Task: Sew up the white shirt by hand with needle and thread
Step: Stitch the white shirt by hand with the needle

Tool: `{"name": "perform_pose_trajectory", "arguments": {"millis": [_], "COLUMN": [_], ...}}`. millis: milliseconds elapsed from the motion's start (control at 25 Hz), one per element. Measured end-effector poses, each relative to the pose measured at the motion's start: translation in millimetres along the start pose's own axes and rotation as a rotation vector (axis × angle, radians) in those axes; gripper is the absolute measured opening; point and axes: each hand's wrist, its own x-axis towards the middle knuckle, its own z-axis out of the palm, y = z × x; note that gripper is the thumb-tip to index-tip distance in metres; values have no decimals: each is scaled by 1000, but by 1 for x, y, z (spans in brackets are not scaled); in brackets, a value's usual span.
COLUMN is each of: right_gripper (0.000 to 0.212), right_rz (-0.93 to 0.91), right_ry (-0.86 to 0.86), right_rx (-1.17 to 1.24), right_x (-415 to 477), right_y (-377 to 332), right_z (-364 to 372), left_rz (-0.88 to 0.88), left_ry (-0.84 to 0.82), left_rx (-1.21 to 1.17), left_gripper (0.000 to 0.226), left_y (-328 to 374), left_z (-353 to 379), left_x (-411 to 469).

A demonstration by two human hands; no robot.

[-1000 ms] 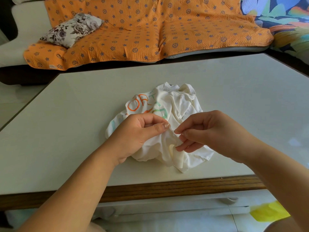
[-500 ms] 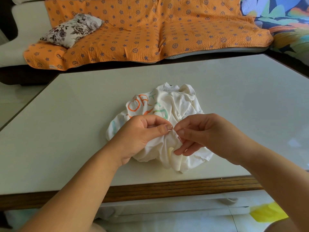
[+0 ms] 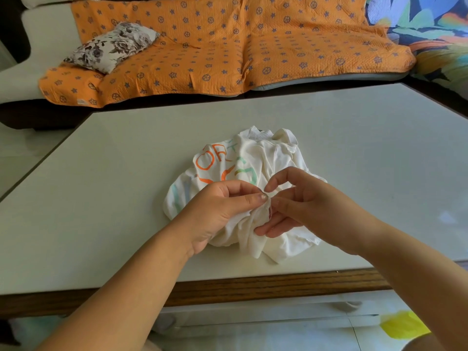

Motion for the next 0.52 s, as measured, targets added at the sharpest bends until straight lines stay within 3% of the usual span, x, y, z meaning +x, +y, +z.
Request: {"name": "perform_pose_trajectory", "arguments": {"millis": [120,280,520], "right_gripper": [24,12,11], "right_rz": [-80,-127,-236], "right_ry": [42,180,496], "right_rx": [-179,-217,-368], "right_x": [0,4,15], "right_y": [7,11,7], "right_z": [6,11,4], "left_rz": [-11,8,-56], "left_ry": [43,86,98], "left_rx": [59,91,150], "left_gripper": [25,28,13], "left_y": [-2,-3,-2], "left_z": [2,6,7], "left_x": [2,4,5]}}
